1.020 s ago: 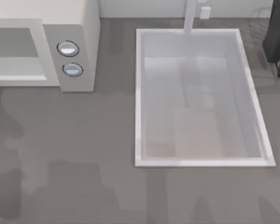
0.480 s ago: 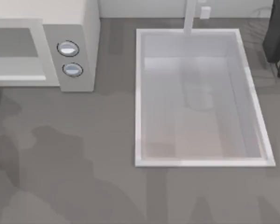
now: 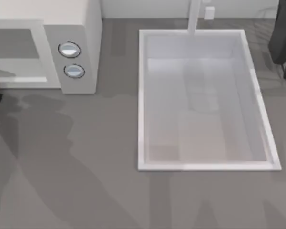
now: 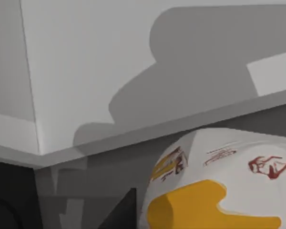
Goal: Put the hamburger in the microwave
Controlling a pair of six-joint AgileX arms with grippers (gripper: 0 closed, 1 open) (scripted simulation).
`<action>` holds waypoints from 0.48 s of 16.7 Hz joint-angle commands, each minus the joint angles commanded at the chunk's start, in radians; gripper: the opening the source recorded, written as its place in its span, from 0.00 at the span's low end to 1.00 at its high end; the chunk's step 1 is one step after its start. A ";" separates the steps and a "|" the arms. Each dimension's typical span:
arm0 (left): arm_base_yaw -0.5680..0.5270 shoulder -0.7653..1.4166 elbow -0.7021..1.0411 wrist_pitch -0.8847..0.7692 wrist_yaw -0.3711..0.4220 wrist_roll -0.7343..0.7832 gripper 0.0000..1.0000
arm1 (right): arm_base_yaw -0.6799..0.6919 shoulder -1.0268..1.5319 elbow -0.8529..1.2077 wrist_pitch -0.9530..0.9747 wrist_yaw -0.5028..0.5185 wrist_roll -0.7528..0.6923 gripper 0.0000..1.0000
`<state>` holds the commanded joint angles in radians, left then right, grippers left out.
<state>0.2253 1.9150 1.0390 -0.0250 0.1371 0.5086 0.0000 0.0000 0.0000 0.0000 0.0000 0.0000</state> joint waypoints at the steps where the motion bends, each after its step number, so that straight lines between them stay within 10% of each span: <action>1: -0.004 0.029 -0.003 0.092 0.009 -0.045 0.00 | 0.000 0.000 0.000 0.000 0.000 0.000 1.00; 8: -0.028 0.192 -0.046 0.672 0.061 -0.325 0.00 | 0.000 0.000 0.000 0.000 0.000 0.000 1.00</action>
<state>0.1975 2.1075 0.9926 0.6469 0.1981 0.1834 0.0000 0.0000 0.0000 0.0000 0.0000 0.0000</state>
